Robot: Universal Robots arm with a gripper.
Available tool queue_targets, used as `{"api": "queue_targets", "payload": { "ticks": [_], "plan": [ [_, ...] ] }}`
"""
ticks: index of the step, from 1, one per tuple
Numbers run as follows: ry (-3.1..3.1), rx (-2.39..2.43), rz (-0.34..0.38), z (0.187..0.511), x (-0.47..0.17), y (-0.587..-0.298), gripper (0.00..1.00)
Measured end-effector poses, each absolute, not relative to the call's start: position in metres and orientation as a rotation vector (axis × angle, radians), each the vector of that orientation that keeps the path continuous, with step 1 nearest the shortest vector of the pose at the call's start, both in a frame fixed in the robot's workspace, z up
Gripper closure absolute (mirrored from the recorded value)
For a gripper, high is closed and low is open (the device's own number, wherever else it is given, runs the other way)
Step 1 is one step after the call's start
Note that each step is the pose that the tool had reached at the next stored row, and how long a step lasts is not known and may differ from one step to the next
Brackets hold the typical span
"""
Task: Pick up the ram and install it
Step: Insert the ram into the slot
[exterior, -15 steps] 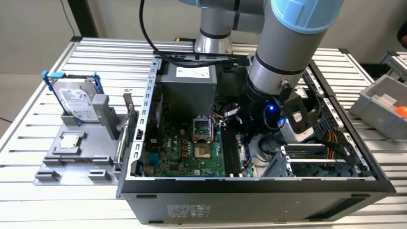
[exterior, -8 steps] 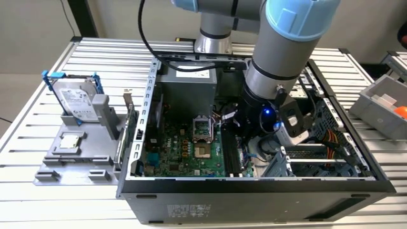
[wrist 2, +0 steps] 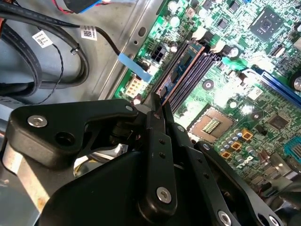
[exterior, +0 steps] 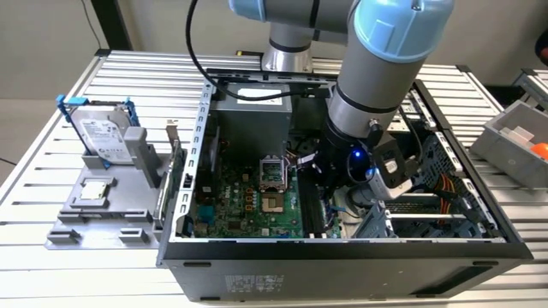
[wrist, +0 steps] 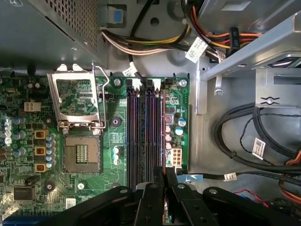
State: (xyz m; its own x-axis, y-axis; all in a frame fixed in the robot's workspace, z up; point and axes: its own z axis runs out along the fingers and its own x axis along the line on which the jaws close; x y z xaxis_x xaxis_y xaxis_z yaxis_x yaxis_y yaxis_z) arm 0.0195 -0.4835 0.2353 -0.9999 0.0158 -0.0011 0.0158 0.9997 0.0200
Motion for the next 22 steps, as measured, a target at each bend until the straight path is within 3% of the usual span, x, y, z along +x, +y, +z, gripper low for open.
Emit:
{"api": "queue_targets", "payload": {
  "ticks": [22],
  "plan": [
    [3.140,0.024,0.031,0.220,0.017,-0.483,1.00]
  ]
}}
